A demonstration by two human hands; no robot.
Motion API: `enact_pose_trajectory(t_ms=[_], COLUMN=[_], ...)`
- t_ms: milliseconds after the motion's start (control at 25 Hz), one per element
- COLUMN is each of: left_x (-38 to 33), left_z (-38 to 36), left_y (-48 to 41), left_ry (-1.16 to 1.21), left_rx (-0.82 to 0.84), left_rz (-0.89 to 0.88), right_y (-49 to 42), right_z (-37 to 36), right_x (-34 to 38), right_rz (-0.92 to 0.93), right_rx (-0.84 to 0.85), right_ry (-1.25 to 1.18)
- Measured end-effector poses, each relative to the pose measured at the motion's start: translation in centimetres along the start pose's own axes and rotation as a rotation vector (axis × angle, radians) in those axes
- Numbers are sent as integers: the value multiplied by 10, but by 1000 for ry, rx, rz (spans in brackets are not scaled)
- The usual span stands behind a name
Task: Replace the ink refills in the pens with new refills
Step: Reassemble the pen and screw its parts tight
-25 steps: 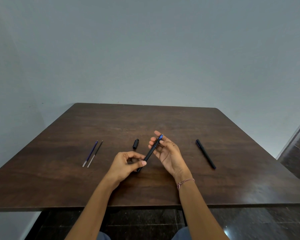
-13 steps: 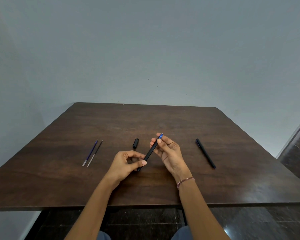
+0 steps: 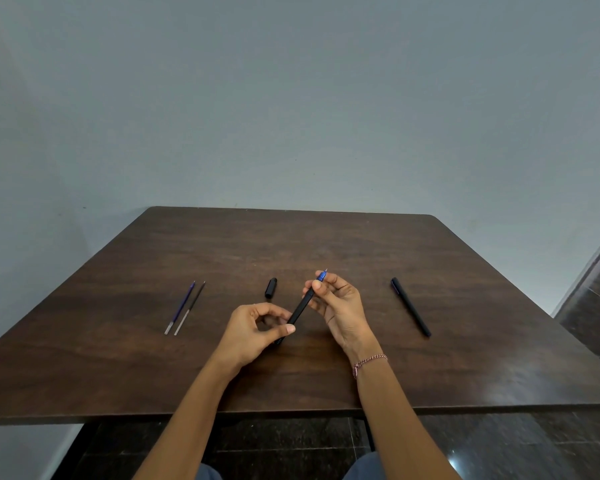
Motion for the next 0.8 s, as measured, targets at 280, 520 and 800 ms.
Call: enact_pose_trajectory(t_ms=[280, 520, 800], left_x=[1, 6, 14], left_z=[0, 7, 14], left_y=[-1, -2, -3], left_ry=[-28, 1, -1], left_rx=[-34, -308, -498], left_rz=[-8, -24, 23], right_y=[-3, -8, -14], right_z=[-1, -1, -2], right_x=[-2, -6, -17], right_rz=[-14, 38, 0], right_rx=[-9, -86, -218], right_ry=[-39, 98, 433])
Point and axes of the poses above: each hand's wrist, its own y-axis away from the middle knuckle, its own z-axis out of the back of the hand, x = y × z, the point moved 2 cm from there along -y, towards the middle knuckle, and after that the axes turned 14 degrees about -z, right-handed, at the moved point
